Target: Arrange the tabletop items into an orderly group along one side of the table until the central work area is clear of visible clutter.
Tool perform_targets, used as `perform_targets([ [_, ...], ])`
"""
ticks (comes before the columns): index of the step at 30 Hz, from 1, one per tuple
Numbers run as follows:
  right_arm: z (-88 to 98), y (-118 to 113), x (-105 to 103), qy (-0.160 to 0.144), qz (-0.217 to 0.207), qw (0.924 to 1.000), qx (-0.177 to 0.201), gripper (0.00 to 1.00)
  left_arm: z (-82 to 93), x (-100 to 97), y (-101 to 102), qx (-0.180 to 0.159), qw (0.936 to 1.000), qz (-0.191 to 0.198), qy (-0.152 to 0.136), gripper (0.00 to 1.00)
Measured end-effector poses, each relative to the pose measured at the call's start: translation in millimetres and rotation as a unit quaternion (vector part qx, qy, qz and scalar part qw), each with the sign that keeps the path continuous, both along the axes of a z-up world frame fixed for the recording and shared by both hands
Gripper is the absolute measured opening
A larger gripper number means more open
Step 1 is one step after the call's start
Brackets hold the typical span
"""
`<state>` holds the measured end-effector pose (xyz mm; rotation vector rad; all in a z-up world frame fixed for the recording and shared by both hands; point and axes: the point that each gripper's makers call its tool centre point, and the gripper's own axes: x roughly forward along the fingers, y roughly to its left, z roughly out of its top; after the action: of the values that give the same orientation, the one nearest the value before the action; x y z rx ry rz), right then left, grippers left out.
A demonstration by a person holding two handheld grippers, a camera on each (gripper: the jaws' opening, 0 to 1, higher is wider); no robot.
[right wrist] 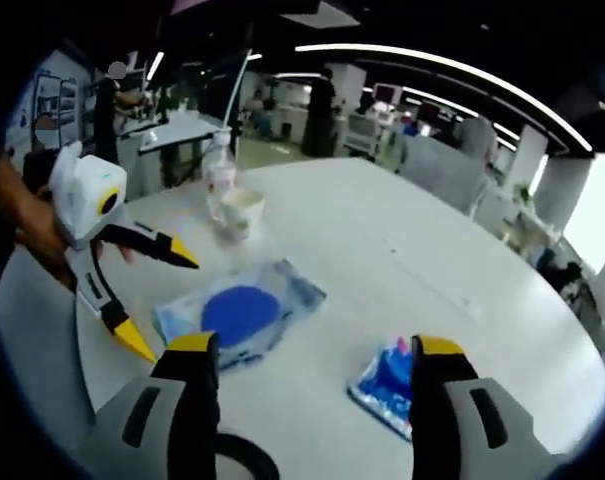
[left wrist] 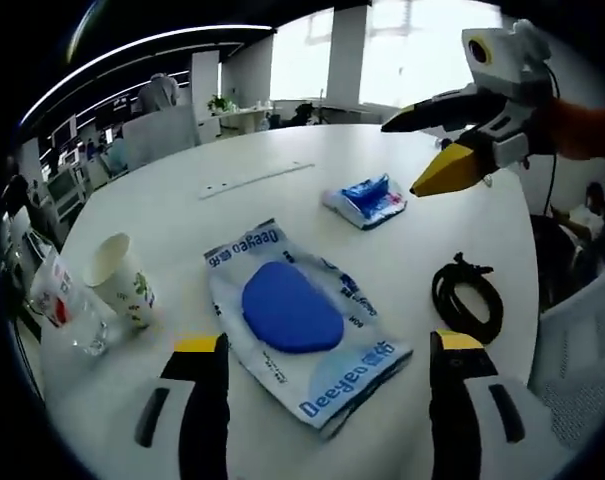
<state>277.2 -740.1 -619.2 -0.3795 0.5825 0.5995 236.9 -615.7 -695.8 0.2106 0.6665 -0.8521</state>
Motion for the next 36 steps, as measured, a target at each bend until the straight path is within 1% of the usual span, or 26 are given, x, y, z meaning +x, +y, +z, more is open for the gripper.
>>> perform_targets([
  [5, -8.2, 2, -1, 0.007, 0.003, 1.0000, 0.000, 0.73, -8.9, -6.5, 3, 0.005, 0.9999, -0.014, 0.009, 0.70],
  [9, -10.9, 5, -2, 0.008, 0.002, 1.0000, 0.004, 0.72, -14.8, -13.9, 3, 0.019, 0.9987, -0.046, 0.006, 0.59],
  [12, -13.7, 6, -3, 0.012, 0.005, 0.9999, 0.002, 0.72, -17.7, -17.6, 3, 0.025, 0.9980, -0.058, 0.010, 0.47],
  [14, -14.5, 6, -3, 0.013, 0.005, 0.9999, 0.001, 0.71, -19.9, -21.1, -1, 0.029, 0.9970, -0.070, 0.011, 0.44],
  [17, -14.7, 6, -3, 0.013, 0.005, 0.9999, 0.001, 0.71, -21.1, -23.5, -5, 0.048, 0.9937, -0.101, -0.004, 0.37],
  [18, -14.7, 5, -3, 0.013, 0.005, 0.9999, -0.001, 0.70, -19.9, -25.8, -9, 0.046, 0.9927, -0.112, -0.007, 0.34],
  [20, -14.2, 4, -3, 0.013, 0.005, 0.9999, -0.002, 0.70, -19.9, -30.6, -14, 0.043, 0.9913, -0.124, -0.002, 0.29],
  [22, -14.3, 2, -3, 0.015, 0.002, 0.9999, -0.002, 0.69, -23.0, -35.7, -19, 0.050, 0.9871, -0.152, -0.004, 0.25],
  [23, -14.4, 1, -3, 0.015, 0.002, 0.9999, -0.003, 0.69, -24.7, -37.0, -19, 0.060, 0.9845, -0.164, -0.012, 0.23],
  [25, -14.4, 0, -3, 0.015, 0.002, 0.9999, -0.005, 0.69, -27.8, -38.0, -18, 0.071, 0.9818, -0.175, -0.020, 0.22],
  [27, -13.7, -1, -3, 0.015, 0.001, 0.9999, -0.006, 0.69, -32.2, -38.4, -16, 0.074, 0.9816, -0.176, -0.014, 0.19],
  [29, -13.7, -2, -4, 0.015, -0.001, 0.9999, -0.006, 0.69, -32.3, -38.9, -14, 0.075, 0.9806, -0.181, -0.015, 0.16],
  [33, -15.7, -3, -3, 0.019, 0.000, 0.9998, -0.009, 0.68, -29.7, -38.4, -7, 0.079, 0.9762, -0.201, -0.020, 0.04],
  [35, -16.5, -2, -3, 0.020, 0.001, 0.9998, -0.009, 0.68, -29.7, -39.3, -4, 0.079, 0.9749, -0.208, -0.016, 0.04],
  [36, -16.2, 0, -2, 0.020, 0.002, 0.9998, -0.009, 0.67, -30.6, -40.0, -2, 0.086, 0.9717, -0.219, -0.019, 0.03],
])
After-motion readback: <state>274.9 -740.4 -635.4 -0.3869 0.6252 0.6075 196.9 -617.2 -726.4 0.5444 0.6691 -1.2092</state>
